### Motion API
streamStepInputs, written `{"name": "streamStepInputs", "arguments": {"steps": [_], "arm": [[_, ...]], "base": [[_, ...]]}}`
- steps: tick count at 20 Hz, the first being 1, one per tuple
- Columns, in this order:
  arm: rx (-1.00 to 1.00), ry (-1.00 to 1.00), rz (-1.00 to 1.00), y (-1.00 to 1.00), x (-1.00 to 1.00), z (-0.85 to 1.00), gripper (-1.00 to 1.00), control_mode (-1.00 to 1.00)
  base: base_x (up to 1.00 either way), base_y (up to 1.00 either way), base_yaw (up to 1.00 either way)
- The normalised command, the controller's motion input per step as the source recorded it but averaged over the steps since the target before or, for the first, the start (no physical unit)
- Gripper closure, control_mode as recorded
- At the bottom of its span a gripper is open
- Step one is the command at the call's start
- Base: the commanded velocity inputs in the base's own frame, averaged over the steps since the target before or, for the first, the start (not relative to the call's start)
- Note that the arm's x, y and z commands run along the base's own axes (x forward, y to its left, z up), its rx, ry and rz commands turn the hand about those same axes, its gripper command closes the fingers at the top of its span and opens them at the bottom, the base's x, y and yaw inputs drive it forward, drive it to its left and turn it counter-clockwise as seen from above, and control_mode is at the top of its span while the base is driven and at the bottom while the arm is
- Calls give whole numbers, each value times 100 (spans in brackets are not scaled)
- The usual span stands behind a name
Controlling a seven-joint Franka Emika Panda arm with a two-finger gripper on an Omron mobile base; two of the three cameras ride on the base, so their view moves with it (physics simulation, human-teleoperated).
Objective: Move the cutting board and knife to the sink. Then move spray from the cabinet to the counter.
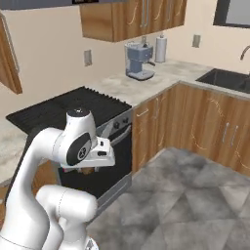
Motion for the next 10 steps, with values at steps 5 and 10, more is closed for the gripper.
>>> {"name": "streamStepInputs", "arguments": {"steps": [5,10], "arm": [[0,0,0,0,0,0,100,100],[0,0,0,0,0,0,100,100]], "base": [[45,3,-49],[67,9,-32]]}}
